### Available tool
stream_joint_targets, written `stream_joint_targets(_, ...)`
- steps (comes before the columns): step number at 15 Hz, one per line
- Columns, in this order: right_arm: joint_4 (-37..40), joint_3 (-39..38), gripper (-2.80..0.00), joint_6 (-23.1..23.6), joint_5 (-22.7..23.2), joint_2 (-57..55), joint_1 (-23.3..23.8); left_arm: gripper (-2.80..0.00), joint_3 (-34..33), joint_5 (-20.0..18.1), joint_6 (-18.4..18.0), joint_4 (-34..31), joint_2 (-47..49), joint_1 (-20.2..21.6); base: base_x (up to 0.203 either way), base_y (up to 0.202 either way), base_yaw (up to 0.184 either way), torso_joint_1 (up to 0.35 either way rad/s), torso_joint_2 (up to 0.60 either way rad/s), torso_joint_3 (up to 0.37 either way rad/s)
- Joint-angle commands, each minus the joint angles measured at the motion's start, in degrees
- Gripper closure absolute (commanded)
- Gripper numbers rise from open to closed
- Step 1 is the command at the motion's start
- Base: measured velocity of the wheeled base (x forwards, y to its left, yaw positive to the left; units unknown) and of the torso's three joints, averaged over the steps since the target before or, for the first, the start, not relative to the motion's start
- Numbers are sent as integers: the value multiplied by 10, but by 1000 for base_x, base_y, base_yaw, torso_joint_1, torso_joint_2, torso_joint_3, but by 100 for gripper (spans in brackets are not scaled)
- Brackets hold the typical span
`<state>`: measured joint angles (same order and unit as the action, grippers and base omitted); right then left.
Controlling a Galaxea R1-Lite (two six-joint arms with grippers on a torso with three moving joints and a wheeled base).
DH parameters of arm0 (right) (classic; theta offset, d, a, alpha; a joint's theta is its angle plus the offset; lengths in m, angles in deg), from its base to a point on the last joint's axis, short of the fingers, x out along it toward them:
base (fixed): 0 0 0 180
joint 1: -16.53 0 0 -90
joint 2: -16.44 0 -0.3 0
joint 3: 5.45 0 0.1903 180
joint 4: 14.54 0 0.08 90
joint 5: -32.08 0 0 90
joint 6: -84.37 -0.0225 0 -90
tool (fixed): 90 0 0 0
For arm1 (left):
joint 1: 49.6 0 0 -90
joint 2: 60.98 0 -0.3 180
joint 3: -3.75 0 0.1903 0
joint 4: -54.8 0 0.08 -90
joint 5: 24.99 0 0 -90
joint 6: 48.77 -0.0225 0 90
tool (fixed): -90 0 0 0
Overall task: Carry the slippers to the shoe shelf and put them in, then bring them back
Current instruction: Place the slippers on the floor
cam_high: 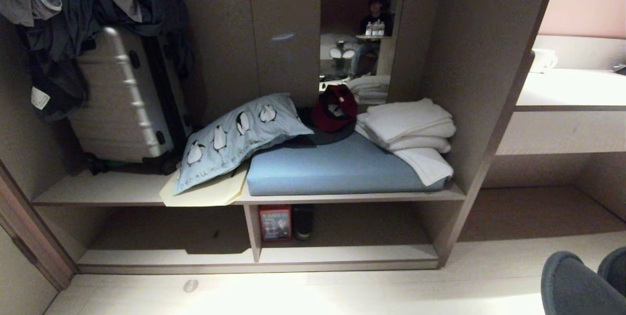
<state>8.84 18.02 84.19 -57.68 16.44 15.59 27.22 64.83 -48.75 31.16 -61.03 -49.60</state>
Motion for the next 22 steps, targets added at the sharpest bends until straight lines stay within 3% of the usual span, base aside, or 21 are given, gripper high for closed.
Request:
stream_joint_targets(1, 0, 0, 0, 0, 0, -1, 0, 0, 0, 1, 0, 0, 0, 0, 0, 0, 0, 0, 0, 0)
stream_joint_targets(4, 0, 0, 0, 0, 0, -1, 0, 0, 0, 1, 2, 0, 0, 0, -74, -67, 0, 4, -2, 1)
stream_joint_targets(11, 0, 0, 0, 0, 0, -1, 0, 0, 0, 1, 2, 0, 0, 0, -186, -195, 3, 2, 3, 1)
stream_joint_targets(22, 0, 0, 0, 0, 0, -1, 0, 0, 0, 1, 1, 0, 1, 0, -7, -167, 2, 1, 1, 2)
